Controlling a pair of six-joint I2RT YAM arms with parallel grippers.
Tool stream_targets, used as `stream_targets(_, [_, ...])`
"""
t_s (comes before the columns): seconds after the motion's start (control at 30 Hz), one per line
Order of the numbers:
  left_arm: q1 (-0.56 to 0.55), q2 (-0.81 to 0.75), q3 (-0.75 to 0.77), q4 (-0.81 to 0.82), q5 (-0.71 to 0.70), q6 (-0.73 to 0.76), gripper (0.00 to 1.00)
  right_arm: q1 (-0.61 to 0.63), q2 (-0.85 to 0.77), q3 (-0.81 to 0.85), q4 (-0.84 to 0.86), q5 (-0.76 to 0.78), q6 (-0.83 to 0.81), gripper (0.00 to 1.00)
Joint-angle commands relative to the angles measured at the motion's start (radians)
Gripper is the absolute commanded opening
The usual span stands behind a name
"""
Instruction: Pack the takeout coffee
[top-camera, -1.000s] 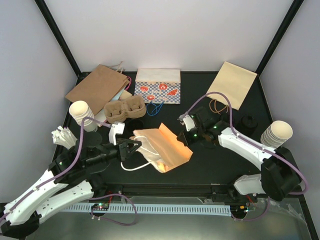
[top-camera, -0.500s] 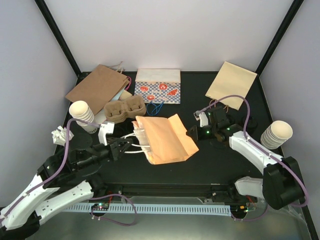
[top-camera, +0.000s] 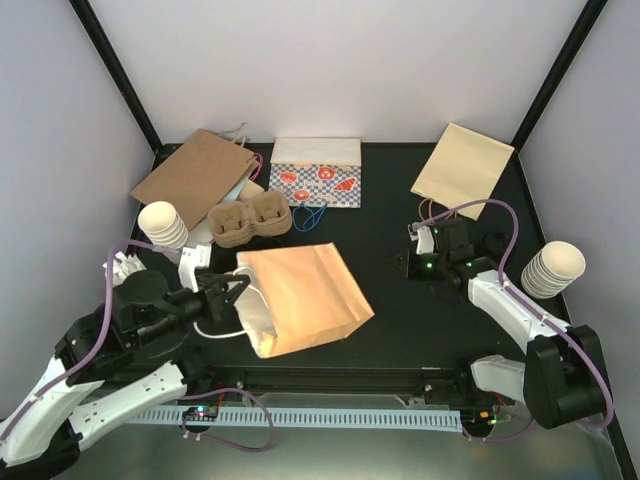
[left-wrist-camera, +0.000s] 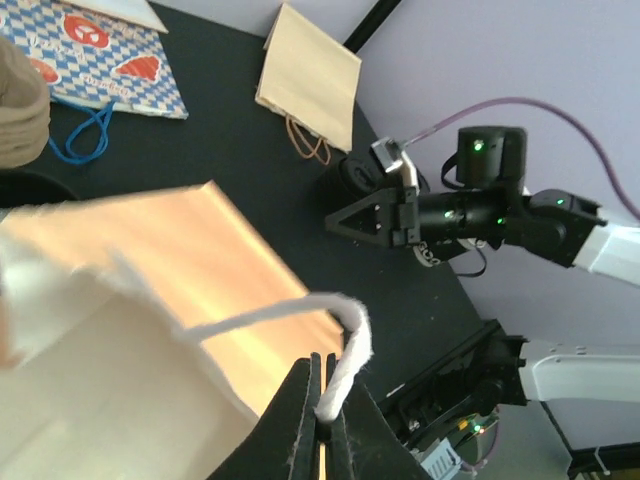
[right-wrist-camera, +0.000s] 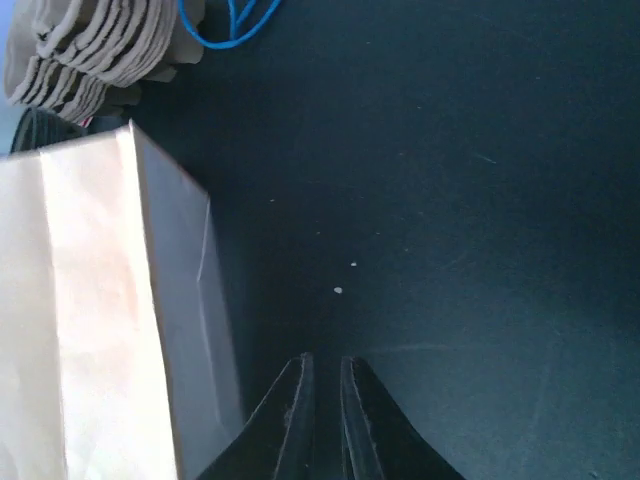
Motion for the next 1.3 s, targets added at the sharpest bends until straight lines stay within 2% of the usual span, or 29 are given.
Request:
stream_targets(0.0, [0.004, 0.025, 0.052, 0.015, 0.015, 0.039, 0.02, -0.008, -0.021, -0.026, 0.027, 0.045, -0.008, 0.1])
stream_targets(0.13, [0.004, 0.092, 0.03, 0.123, 0.122, 0.055, 0.02, -0.008, 0.005, -0.041, 0.039, 0.006, -0.026, 0.11])
stream_targets(0.23, [0.004, 0.146, 0.045, 0.168, 0.162, 0.065, 0.02, -0.007, 0.013, -0.048, 0.051, -0.07, -0.053, 0.22])
stream_targets(0.3, [0.003, 0.174, 0.061, 0.19, 0.173, 0.076, 0.01, -0.007, 0.013, -0.041, 0.036, -0.092, -0.076, 0.23])
stream_targets(0.67, [0.004, 0.394, 0.184, 0.328, 0.286, 0.123, 0.02, -0.007, -0.051, 0.001, -0.061, -0.067, -0.127, 0.3])
stream_targets(0.77, [0.004, 0.457, 0.226, 0.336, 0.291, 0.142, 0.01, -0.007, -0.07, 0.02, -0.081, -0.061, -0.13, 0.36])
stream_targets(0.93, [0.004, 0.548, 0.297, 0.344, 0.297, 0.177, 0.02, -0.006, -0.049, 0.031, -0.103, -0.011, -0.123, 0.38])
stream_targets(1.27, [0.006, 0.692, 0.414, 0.367, 0.346, 0.198, 0.02, 0.069, -0.021, -0.038, -0.034, 0.03, -0.077, 0.38])
